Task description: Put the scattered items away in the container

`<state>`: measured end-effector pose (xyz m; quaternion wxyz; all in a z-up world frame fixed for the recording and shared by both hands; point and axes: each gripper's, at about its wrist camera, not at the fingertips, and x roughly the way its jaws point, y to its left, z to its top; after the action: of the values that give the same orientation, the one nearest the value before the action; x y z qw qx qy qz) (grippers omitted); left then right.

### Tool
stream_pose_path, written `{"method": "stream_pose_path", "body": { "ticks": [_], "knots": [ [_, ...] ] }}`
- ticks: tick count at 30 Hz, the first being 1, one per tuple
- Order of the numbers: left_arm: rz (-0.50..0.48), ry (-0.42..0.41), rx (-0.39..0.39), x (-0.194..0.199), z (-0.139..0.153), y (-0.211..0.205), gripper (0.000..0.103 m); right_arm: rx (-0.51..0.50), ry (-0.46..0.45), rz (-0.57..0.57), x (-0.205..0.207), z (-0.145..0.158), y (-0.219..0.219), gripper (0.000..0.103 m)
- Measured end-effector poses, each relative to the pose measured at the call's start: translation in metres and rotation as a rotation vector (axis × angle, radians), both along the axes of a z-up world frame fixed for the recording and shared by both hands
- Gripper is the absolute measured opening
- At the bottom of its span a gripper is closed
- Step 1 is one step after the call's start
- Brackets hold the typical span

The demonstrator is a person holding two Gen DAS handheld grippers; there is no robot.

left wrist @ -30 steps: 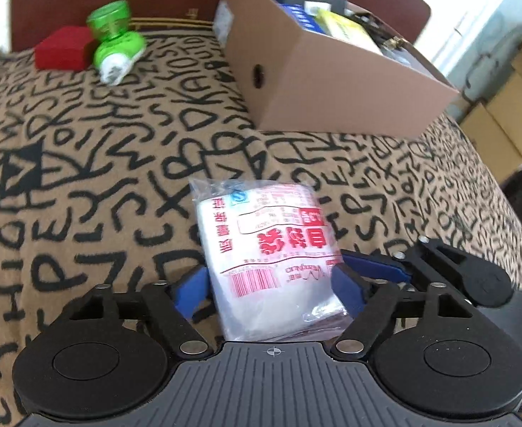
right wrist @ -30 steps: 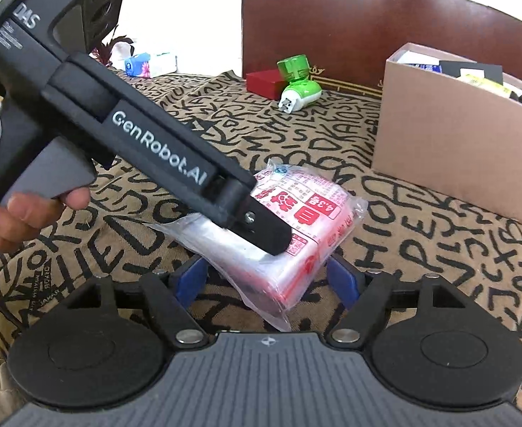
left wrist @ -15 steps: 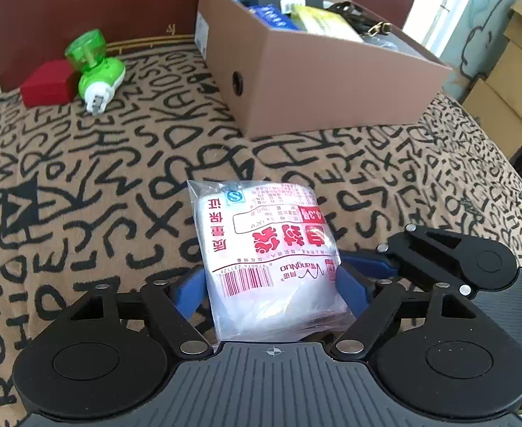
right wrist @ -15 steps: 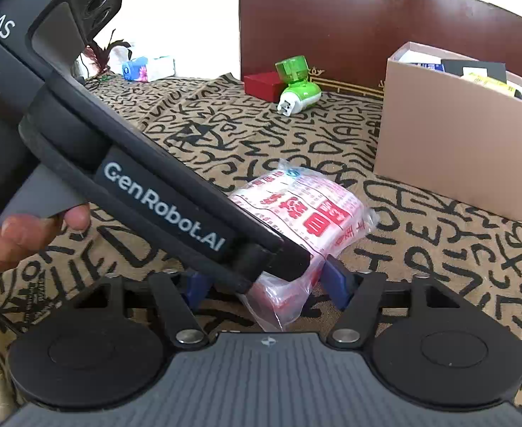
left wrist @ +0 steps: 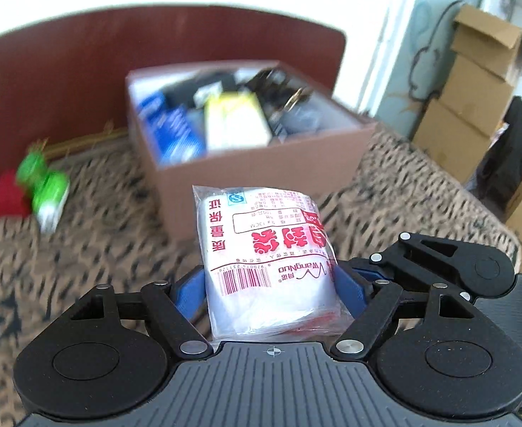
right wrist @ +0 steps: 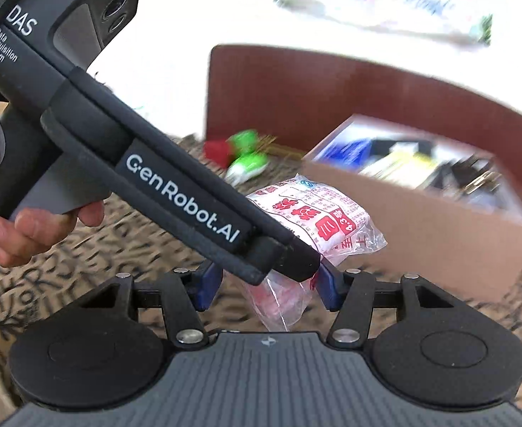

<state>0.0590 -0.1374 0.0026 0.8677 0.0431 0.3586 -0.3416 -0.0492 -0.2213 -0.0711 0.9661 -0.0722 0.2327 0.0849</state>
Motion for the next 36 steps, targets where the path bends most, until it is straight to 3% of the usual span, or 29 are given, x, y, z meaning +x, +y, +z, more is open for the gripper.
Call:
{"method": "stream_pose_path", "body": {
  "ticks": [11, 15, 19, 21, 24, 25, 27, 29, 36],
  "knots": [
    [-0.112, -0.188, -0.059, 0.063, 0.063, -0.096, 0.080, -0.087, -0.183, -0.186, 0.035, 0.055, -0.084, 0.061],
    [-0.120, -0.202, -0.076, 0.094, 0.071, -0.126, 0.080, -0.092, -0.202, -0.218, 0.059, 0.065, -0.114, 0.061],
    [-0.109, -0.188, -0.076, 0.126, 0.058, -0.148, 0.083, -0.051, -0.193, -0.249, 0.083, 0.059, -0.142, 0.064],
    [-0.087, -0.140, -0.054, 0.144, 0.040, -0.155, 0.088, -0.046, -0.164, -0.274, 0.097, 0.046, -0.153, 0.073],
    [-0.030, -0.049, -0.034, 0.159, 0.014, -0.149, 0.088, -0.086, -0.064, -0.331, 0.106, 0.029, -0.155, 0.075],
    [-0.028, -0.032, -0.045, 0.160, 0.008, -0.144, 0.089, -0.085, -0.074, -0.327, 0.101, 0.025, -0.154, 0.077],
    [-0.018, -0.039, -0.056, 0.158, 0.001, -0.136, 0.091, -0.077, -0.118, -0.330, 0.093, 0.021, -0.153, 0.087],
    [-0.006, -0.070, -0.055, 0.153, -0.002, -0.131, 0.092, -0.081, -0.139, -0.354, 0.089, 0.020, -0.151, 0.091],
    [-0.003, -0.083, -0.089, 0.139, 0.006, -0.115, 0.096, -0.085, -0.169, -0.410, 0.086, 0.024, -0.151, 0.093]
  ]
}}
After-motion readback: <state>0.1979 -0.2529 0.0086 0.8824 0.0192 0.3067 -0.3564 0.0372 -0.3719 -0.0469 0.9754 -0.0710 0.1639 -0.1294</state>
